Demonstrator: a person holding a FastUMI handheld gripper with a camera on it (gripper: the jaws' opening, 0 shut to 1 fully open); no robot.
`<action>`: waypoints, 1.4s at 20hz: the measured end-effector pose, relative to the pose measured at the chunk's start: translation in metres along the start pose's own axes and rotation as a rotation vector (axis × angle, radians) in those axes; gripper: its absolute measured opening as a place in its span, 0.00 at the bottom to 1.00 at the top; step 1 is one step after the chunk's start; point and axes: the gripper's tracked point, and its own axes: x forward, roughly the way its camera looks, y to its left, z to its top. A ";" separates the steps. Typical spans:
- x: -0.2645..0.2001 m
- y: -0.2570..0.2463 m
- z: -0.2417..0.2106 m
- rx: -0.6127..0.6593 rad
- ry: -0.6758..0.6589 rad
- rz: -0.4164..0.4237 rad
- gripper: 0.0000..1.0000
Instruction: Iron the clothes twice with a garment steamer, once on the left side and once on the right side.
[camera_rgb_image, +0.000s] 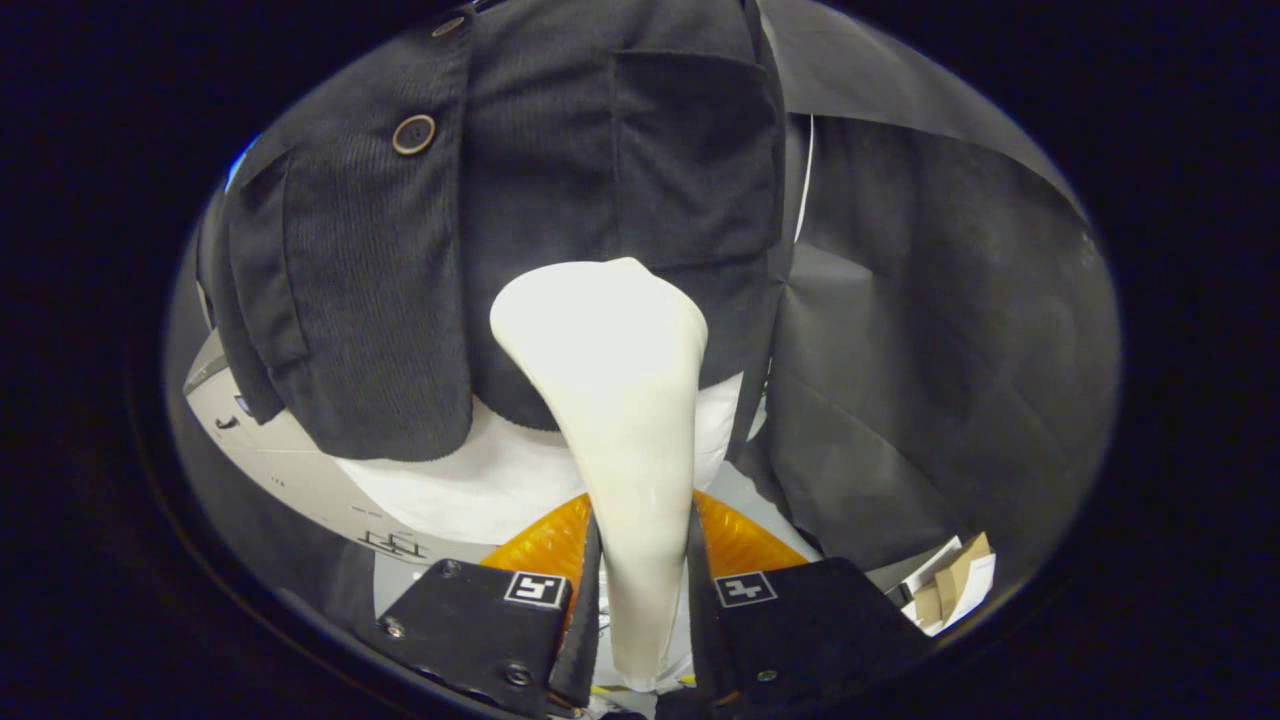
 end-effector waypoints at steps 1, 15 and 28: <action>0.002 0.000 -0.005 0.004 0.010 0.002 0.40; -0.062 0.008 -0.012 0.039 -0.058 0.033 0.41; -0.214 0.081 -0.032 0.020 -0.221 0.080 0.40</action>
